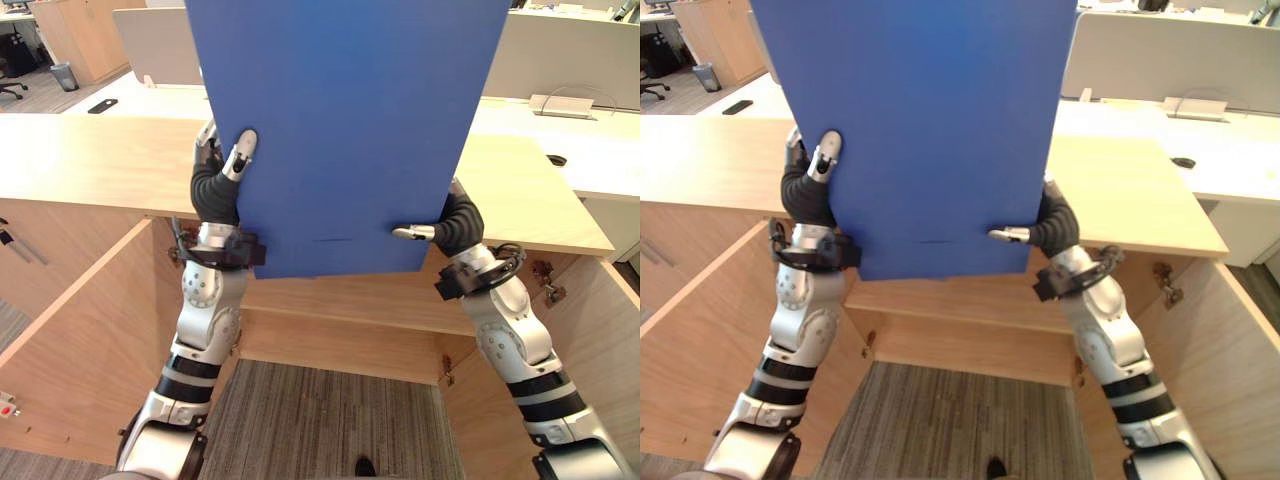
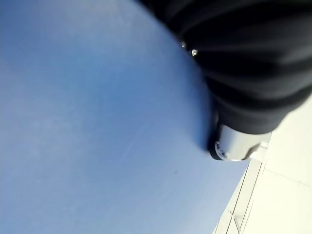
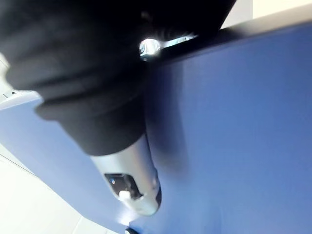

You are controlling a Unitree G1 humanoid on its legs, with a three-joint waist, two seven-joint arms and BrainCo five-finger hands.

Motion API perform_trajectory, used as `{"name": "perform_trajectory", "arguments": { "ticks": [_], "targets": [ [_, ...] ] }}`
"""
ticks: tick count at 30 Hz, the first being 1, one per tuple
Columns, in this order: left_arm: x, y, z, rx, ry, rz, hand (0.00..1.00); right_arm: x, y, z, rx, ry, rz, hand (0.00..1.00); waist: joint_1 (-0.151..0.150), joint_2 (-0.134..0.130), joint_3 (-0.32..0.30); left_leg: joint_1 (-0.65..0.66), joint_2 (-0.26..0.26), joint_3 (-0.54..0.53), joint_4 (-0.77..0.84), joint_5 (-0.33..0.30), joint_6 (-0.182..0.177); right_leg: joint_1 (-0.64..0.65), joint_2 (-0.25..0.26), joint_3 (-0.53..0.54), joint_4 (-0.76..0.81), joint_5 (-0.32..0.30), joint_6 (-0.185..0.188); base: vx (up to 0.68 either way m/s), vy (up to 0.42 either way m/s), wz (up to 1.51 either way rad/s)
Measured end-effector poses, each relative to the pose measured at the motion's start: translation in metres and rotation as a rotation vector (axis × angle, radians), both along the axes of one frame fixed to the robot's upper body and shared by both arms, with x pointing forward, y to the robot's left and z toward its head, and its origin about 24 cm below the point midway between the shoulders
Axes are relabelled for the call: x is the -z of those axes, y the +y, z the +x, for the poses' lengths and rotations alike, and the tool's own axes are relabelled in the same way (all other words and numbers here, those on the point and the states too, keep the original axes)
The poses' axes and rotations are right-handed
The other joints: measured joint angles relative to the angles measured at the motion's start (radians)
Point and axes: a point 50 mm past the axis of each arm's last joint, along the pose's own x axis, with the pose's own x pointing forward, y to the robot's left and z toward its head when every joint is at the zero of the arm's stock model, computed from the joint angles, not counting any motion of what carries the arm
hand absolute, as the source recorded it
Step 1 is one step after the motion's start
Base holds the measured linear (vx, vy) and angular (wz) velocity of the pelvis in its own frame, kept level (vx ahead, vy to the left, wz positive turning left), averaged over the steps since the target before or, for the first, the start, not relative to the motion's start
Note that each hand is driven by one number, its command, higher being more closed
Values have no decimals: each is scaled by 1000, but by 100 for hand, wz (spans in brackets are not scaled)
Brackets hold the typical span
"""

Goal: Walk over to the cabinet, pick up the folder, carry it to the office cabinet, place the folder inside the office cabinet, then close the office cabinet door

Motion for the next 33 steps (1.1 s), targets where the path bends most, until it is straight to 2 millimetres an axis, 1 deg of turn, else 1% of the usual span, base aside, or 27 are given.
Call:
{"name": "perform_trajectory", "arguments": {
  "ticks": [5, 6, 9, 14, 15, 17, 18, 21, 24, 27, 29, 30, 31, 33],
  "targets": [
    [-2, 3, 0, -8, -8, 15, 100, -9, 5, 4, -46, -11, -31, 0, 1, 0, -1, 0, -1, -1, -2, 1, 1, 0, -1, -1, 0, 1, 1, 0, 0, 0],
    [-2, 3, 0, -10, -9, 14, 100, -10, 6, 5, -50, -12, -35, 100, 1, 0, -1, 0, -1, -2, -2, 2, 1, 0, -1, -1, 0, 1, 1, 0, 0, 0],
    [-3, 4, 0, -12, -15, 12, 100, -17, 6, 8, -64, -16, -46, 100, 5, 0, -2, -1, -4, -5, -5, 6, 3, 0, -4, -4, 0, 2, 2, -11, -6, 3],
    [-5, 6, -2, -14, -42, -6, 100, -35, 8, 15, -97, -42, -84, 100, 13, -2, -7, -5, -12, -10, -16, 15, 8, -6, -12, -9, -1, 6, 7, -10, -3, 4],
    [-5, 6, -2, -13, -44, -6, 100, -36, 8, 15, -103, -39, -92, 100, 18, -3, -21, -17, -13, -12, -16, 16, 8, -16, -13, -10, -1, 7, 8, -4, -3, 4],
    [-6, 8, -3, -13, -48, 0, 100, -37, 9, 15, -110, -35, -100, 100, 20, -4, -26, -19, -13, -13, -16, 18, 8, -18, -14, -11, 0, 8, 9, 4, -2, 2],
    [-6, 8, -3, -12, -49, 3, 0, -37, 10, 16, -113, -34, -103, 100, 22, -5, -26, -19, -13, -13, -16, 19, 8, -17, -14, -11, 0, 8, 9, 0, 0, 0],
    [-3, 7, -3, 16, -36, 25, 0, -40, 8, 16, -112, -32, -113, 100, 30, -5, -27, -19, -14, -16, -16, 20, 9, -17, -14, -13, 1, 9, 9, 0, 0, 0],
    [3, 9, -4, 30, -16, 29, 0, -37, 10, 17, -119, -18, -120, 100, 34, -5, -27, -19, -13, -16, -16, 21, 8, -17, -14, -13, 1, 10, 9, 0, 0, 0],
    [20, 12, -3, 61, 53, 0, 0, -30, 13, 18, -129, 18, -138, 100, 36, -5, -27, -19, -13, -16, -16, 22, 8, -17, -14, -13, 1, 11, 9, 0, 0, 0],
    [36, 14, -6, 94, 120, -10, 0, -24, 15, 19, -138, 50, -156, 100, 40, -5, -27, -21, -13, -16, -16, 23, 8, -19, -14, -13, 2, 11, 9, 0, 0, 0],
    [42, 15, -6, 106, 139, -10, 0, -21, 15, 19, -142, 60, -162, 100, 40, -5, -28, -23, -12, -17, -15, 23, 8, -19, -14, -13, 0, 12, 8, 0, 0, 0],
    [55, 19, -7, 125, 194, -5, 0, -14, 18, 19, -152, 89, -176, 100, 40, -6, -28, -29, -11, -20, -12, 23, 8, -22, -14, -16, -2, 13, 6, 7, -18, 4],
    [73, 21, -11, 150, 263, 13, 0, -6, 19, 18, -156, 116, -195, 100, 40, -7, -28, -37, -11, -23, -9, 23, 7, -27, -14, -19, -4, 14, 4, 12, -17, 5]
  ]
}}
